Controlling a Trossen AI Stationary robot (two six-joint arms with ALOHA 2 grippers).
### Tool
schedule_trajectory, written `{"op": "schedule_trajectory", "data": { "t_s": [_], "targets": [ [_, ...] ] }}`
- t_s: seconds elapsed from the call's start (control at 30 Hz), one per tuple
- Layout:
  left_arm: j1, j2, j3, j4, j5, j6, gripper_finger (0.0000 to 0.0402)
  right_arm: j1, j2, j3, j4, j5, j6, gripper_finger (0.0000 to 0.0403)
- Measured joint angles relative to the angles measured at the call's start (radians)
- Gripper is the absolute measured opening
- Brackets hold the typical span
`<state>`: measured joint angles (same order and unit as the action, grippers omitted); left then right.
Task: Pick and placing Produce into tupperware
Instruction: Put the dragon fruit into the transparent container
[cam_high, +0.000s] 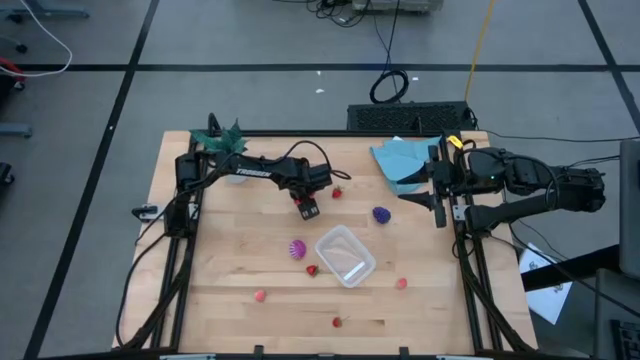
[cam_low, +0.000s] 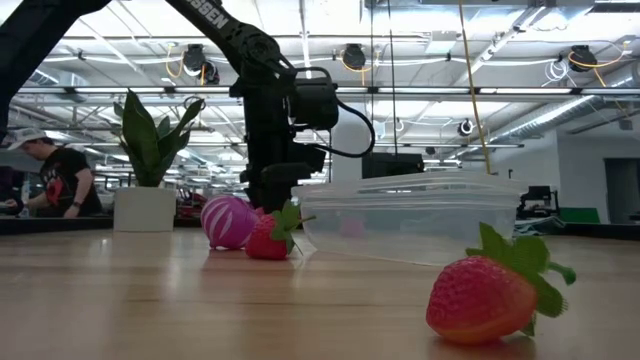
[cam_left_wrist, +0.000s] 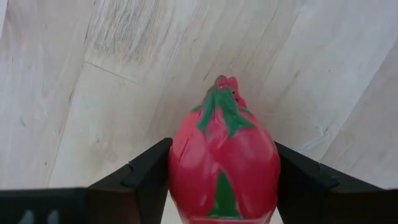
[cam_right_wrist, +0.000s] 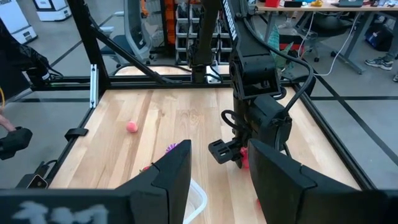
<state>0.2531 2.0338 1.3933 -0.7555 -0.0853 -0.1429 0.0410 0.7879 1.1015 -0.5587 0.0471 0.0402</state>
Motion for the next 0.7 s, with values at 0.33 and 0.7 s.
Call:
{"op": "schedule_trajectory", "data": {
  "t_s": [0.33,0.7],
  "targets": [
    [-0.002,-0.053,0.002,0.001,0.005,0.000,0.0234,0.000,0.000,0.000,0.000,0.000,0.000,0.0151],
    [-0.071,-0.219,0.003,0.002,0.035,-0.061,0.0234,0.000,0.001,0.000,0.001,0.000,-0.002,0.0151]
  ]
}}
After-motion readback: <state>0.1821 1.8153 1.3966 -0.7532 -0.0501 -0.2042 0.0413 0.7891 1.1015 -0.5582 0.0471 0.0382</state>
